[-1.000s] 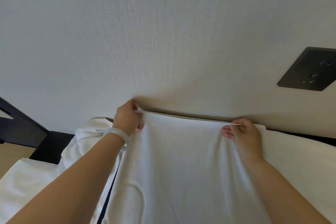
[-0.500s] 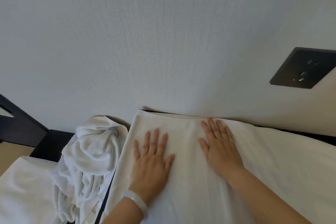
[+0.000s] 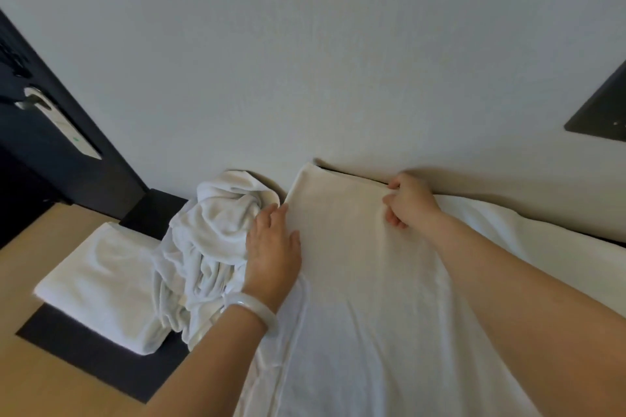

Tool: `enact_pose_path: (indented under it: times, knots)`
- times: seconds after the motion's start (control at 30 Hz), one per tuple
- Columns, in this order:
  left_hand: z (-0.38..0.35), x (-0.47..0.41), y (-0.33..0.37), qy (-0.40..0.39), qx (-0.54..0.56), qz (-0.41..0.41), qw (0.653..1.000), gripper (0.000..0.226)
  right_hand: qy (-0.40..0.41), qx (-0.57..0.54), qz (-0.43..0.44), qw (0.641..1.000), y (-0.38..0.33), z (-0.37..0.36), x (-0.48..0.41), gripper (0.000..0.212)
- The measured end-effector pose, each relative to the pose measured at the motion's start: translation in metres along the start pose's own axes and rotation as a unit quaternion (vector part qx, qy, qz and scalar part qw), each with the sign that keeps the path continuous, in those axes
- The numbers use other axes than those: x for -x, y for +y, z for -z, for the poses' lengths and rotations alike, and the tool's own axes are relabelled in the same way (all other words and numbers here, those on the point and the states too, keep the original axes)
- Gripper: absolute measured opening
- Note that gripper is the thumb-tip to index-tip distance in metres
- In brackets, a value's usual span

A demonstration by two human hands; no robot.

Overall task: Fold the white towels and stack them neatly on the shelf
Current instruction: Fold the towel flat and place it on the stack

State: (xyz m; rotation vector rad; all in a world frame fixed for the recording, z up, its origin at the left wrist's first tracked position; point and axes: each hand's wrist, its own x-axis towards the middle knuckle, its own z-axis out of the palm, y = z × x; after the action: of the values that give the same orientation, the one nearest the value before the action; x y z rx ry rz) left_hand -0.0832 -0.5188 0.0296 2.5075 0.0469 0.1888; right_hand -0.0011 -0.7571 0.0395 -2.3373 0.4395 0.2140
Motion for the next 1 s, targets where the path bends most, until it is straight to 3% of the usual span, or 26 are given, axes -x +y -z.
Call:
enact_pose_path:
  times: [0.13, 0.23, 0.33, 0.43, 0.5, 0.57, 0.6, 0.67, 0.73, 0.83, 0.9, 1.0]
  knots:
    - [0.020, 0.005, -0.017, -0.074, 0.016, 0.135, 0.988, 0.054, 0.012, -0.124, -0.034, 0.992, -0.006, 0.001, 0.003, 0.018]
    - [0.022, 0.004, -0.025, -0.087, 0.056, 0.154, 0.983, 0.054, 0.031, -0.290, -0.006, 0.956, -0.016, 0.003, 0.006, 0.022]
    - [0.022, -0.001, -0.023, -0.072, 0.061, 0.139, 0.986, 0.032, 0.046, -0.321, 0.042, 0.945, -0.010, -0.008, 0.006, 0.028]
    - [0.021, -0.005, -0.018, -0.056, 0.073, 0.126, 0.988, 0.011, 0.031, -0.235, 0.096, 0.967, -0.004, -0.014, 0.008, 0.032]
    - [0.019, -0.004, -0.016, -0.032, 0.074, 0.129, 0.988, 0.005, 0.030, -0.046, 0.190, 0.980, -0.004, -0.013, 0.016, 0.051]
    - [0.014, 0.001, -0.014, 0.004, 0.045, 0.134, 0.990, 0.010, 0.076, 0.151, 0.245, 0.955, 0.002, -0.016, 0.031, 0.055]
    - [0.010, 0.004, -0.012, 0.031, -0.002, 0.110, 0.993, 0.019, 0.079, 0.224, 0.235, 0.942, 0.008, -0.019, 0.038, 0.055]
    - [-0.002, 0.012, 0.001, 0.061, -0.102, -0.021, 0.993, 0.035, 0.028, 0.313, 0.173, 0.934, 0.021, -0.025, 0.047, 0.058]
    - [-0.018, 0.020, 0.017, -0.009, -0.151, -0.149, 0.977, 0.053, -0.016, 0.313, 0.147, 0.938, 0.022, -0.026, 0.047, 0.061]
    - [-0.041, 0.027, 0.021, -0.144, -0.210, -0.167, 0.952, 0.075, -0.026, 0.218, 0.167, 0.961, 0.016, -0.011, 0.055, 0.058]
    - [-0.047, 0.030, 0.010, -0.124, -0.216, -0.172, 0.953, 0.073, 0.045, 0.164, 0.183, 0.968, 0.031, 0.005, 0.074, 0.053]
    - [-0.043, 0.034, 0.001, -0.115, -0.224, -0.181, 0.951, 0.067, 0.182, 0.175, 0.145, 0.957, 0.087, 0.037, 0.119, 0.063]
